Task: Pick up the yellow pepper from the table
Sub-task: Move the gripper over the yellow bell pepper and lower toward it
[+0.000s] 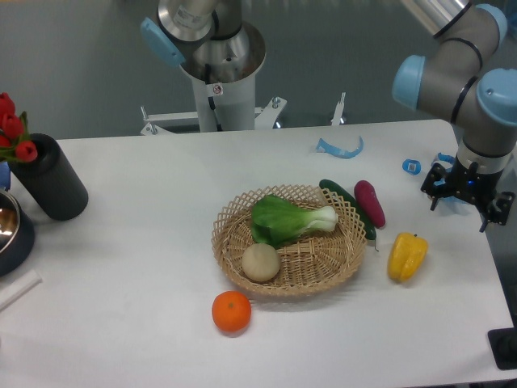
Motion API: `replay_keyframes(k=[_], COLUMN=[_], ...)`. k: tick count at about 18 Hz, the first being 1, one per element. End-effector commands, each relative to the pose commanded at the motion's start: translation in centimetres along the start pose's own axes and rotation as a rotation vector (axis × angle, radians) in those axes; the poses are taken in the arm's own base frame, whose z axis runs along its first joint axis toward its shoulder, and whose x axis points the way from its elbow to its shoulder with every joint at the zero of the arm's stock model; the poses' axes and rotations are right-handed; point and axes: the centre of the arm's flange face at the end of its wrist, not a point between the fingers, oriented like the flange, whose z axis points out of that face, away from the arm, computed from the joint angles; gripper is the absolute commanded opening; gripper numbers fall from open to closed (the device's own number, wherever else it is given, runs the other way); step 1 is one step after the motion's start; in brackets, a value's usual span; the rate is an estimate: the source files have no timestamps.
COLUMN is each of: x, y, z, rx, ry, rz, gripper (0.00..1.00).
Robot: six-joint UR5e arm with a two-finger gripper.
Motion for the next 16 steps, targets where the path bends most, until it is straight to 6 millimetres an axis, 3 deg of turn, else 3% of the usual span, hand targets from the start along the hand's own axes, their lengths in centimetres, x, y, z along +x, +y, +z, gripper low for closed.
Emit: replay_keyframes(k=[9, 12, 16], x=[0.2, 0.4, 0.4], y=[-1.0, -3.1, -5.0], z=[1.4, 3.0, 3.5], rx=[-0.004, -0.008, -0.017], ry=[0.019, 0.034, 0.037], rz=[-0.051, -0.058, -0.079], gripper=[1.00, 1.00, 1.00])
